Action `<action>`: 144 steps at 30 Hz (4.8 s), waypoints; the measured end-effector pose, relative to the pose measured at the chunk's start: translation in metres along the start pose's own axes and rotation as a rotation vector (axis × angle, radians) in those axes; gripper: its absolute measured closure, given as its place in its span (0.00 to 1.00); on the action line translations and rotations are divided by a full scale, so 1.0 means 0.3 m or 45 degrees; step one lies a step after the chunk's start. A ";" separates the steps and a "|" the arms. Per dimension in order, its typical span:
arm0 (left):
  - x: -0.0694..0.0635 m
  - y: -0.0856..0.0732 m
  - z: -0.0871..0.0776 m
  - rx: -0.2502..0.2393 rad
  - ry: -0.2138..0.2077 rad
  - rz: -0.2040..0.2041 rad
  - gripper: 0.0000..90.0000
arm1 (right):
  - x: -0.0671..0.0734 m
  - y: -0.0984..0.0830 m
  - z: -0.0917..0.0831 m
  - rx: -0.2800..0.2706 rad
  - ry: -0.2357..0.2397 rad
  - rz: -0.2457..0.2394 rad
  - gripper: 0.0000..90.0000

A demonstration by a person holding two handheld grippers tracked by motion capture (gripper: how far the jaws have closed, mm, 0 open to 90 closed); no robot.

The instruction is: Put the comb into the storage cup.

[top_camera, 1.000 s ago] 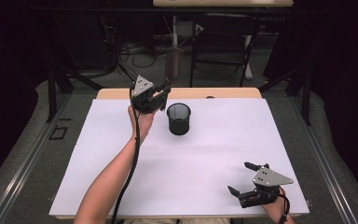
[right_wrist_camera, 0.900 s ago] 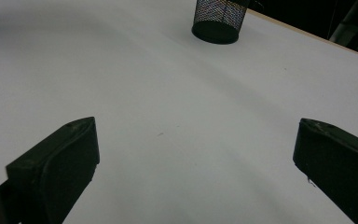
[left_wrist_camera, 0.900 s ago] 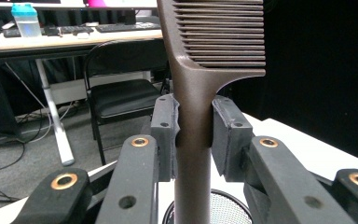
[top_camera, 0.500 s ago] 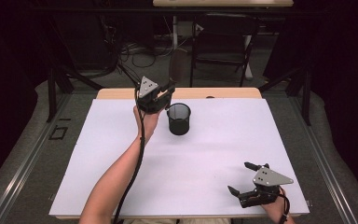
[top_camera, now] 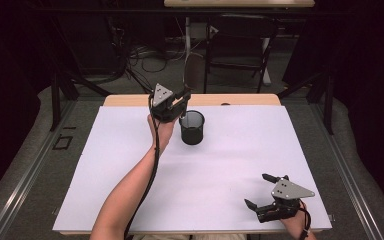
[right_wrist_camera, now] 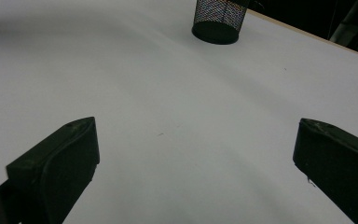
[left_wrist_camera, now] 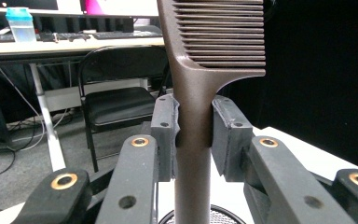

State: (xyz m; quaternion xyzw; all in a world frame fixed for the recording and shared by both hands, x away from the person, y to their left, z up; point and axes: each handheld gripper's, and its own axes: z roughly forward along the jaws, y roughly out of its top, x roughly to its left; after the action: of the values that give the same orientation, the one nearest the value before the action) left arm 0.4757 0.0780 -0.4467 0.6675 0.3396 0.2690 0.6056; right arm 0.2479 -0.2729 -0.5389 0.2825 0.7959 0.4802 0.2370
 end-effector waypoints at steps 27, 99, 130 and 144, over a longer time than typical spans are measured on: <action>-0.032 -0.067 0.065 0.015 -0.035 -0.010 0.80 | 0.001 0.000 -0.002 -0.008 0.000 0.002 0.00; -0.009 -0.147 0.102 0.238 -0.098 0.092 0.80 | 0.002 0.001 -0.003 -0.002 0.003 0.001 0.00; -0.005 -0.156 0.099 0.299 -0.105 0.131 0.80 | 0.001 0.001 -0.001 0.005 0.004 0.001 0.00; -0.013 -0.164 0.106 0.344 -0.118 0.162 0.80 | 0.002 0.001 -0.002 0.005 0.004 0.000 0.00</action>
State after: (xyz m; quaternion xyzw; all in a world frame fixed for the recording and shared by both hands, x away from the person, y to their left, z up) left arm 0.4915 0.0567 -0.4990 0.7746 0.3017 0.2276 0.5071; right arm 0.2473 -0.2728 -0.5386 0.2823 0.7971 0.4792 0.2352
